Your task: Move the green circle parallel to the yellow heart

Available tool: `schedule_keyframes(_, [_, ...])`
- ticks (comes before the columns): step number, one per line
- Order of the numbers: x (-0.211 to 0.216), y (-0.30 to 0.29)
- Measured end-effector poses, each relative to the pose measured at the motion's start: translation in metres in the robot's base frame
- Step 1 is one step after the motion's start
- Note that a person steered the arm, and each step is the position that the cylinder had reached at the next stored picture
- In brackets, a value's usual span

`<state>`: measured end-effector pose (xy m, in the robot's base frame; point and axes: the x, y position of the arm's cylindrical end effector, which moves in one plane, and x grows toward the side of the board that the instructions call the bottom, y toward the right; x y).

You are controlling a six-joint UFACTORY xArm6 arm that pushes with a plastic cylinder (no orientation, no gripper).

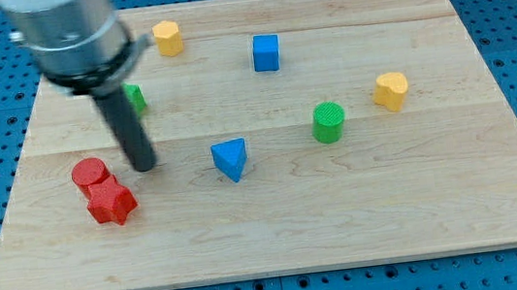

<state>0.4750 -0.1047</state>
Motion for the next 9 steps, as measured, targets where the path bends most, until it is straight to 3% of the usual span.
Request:
schedule_keyframes(1, [-0.017, 0.08])
schedule_keyframes(2, [-0.05, 0.087])
schedule_keyframes(3, [-0.064, 0.142])
schedule_keyframes(4, [-0.063, 0.235])
schedule_keyframes(5, [-0.01, 0.239])
schedule_keyframes(6, [-0.002, 0.207])
schedule_keyframes(7, [-0.034, 0.155])
schedule_keyframes(9, [-0.055, 0.161])
